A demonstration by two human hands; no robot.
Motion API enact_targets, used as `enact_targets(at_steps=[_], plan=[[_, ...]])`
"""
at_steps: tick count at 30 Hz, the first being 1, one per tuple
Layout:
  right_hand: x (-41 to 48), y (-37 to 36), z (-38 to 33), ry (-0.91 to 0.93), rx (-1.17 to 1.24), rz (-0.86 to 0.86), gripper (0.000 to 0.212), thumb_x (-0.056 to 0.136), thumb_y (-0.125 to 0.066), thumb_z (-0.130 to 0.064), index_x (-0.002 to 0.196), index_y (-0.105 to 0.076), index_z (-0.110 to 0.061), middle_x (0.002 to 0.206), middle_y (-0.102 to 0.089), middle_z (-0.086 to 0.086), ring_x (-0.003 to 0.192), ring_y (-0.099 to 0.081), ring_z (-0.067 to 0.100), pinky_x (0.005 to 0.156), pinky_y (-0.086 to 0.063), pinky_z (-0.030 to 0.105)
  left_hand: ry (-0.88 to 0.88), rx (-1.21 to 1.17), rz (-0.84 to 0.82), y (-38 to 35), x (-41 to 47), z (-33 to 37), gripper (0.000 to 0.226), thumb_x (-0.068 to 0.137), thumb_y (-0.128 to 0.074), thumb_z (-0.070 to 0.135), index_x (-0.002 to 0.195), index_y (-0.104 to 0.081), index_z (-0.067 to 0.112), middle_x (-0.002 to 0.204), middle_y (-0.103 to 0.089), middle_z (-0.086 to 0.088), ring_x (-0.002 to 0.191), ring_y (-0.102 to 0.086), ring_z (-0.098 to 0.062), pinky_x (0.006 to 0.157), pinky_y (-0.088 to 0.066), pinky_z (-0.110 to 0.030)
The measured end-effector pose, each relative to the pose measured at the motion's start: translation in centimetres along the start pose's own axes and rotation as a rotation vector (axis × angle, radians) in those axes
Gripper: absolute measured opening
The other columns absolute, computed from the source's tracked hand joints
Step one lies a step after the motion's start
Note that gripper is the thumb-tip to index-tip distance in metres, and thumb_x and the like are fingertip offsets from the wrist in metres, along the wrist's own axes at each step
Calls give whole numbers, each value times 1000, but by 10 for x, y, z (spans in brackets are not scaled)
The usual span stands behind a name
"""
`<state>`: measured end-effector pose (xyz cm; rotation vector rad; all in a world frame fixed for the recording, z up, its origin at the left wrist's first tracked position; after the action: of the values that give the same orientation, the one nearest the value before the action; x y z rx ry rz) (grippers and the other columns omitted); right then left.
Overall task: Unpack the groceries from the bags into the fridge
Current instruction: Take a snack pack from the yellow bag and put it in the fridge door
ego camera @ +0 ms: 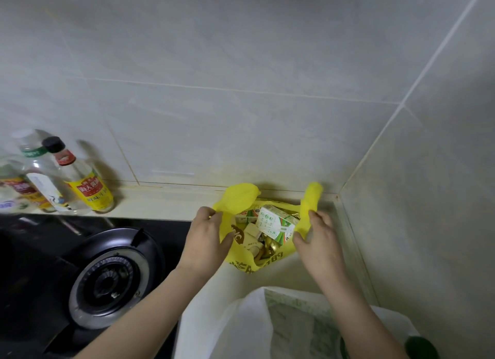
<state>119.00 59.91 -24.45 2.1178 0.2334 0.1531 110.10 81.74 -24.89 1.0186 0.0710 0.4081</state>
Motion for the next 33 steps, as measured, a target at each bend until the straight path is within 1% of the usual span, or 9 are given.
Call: enact_targets(at_steps=[8,13,17,19,21,24,26,29,33], plan=[[-15,-12,41,-254,-40,-66,28,83,-65,-22,104,-58,-4,115,-52,15,103,-54,33,79,-43,34,184,76,-62,-2,-28,-52,21,82,-68,26,84,-60,7,81,-41,-4,73,-49,-26,71,-44,-31],[-20,-21,40,-257,-63,-186,17,83,-63,-27,86,-53,-14,102,-59,13,94,-58,32,67,-37,30,280,164,-100,-7,-38,-56,35,81,-65,37,93,-57,5,91,-42,-8,79,-49,-30,77,-45,-36],[-22,-12,24,-197,-38,-162,33,86,-61,-26,116,-60,-11,106,-62,9,98,-59,26,78,-44,31,141,133,109,25,-41,-26,41,77,-52,54,64,-47,16,71,-46,-3,68,-44,-27,63,-38,-35],[-26,-3,11,-127,36,-97,38,87,-62,-23,124,-60,-13,109,-63,6,98,-60,22,81,-46,30,86,66,102,37,-41,-5,51,84,-36,58,51,-32,20,53,-38,2,54,-39,-22,51,-30,-33],[-28,5,-5,-27,92,-31,34,86,-64,-20,120,-63,-16,103,-63,2,91,-60,18,80,-48,30,91,-82,48,42,-43,14,61,93,-34,56,48,-38,15,47,-44,1,49,-43,-20,50,-36,-36],[-25,6,-21,98,97,-4,31,86,-65,-17,117,-65,-17,100,-62,-2,92,-59,14,82,-49,30,78,-334,36,43,-43,32,50,98,-37,46,67,-66,19,67,-68,3,65,-60,-9,68,-49,-32],[-21,2,-26,143,70,-39,32,86,-64,-17,118,-64,-16,109,-63,-1,101,-60,14,85,-46,26,25,-414,12,38,-39,39,37,98,-39,43,101,-69,22,97,-71,7,83,-60,-2,77,-51,-21],[-15,-2,-27,180,5,-84,34,88,-61,-19,121,-63,-17,119,-62,-1,111,-58,15,89,-42,23,-82,-365,-116,23,-32,43,48,98,-44,35,145,-38,26,138,-45,14,120,-48,0,97,-35,-4],[-8,-10,-22,192,-92,-149,33,90,-58,-21,123,-64,-18,123,-63,0,115,-56,17,93,-42,26,-310,-11,-231,0,-22,40,51,99,-35,40,148,-32,24,154,-30,6,146,-17,-17,116,-6,-19]])
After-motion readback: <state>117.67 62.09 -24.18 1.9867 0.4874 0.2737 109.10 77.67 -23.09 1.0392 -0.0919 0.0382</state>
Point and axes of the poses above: each hand's wrist, its own x-axis towards the middle knuckle, its own y-axis out of the back of the hand, z = x × y, the point moved 8 cm from there along x, towards the middle knuckle
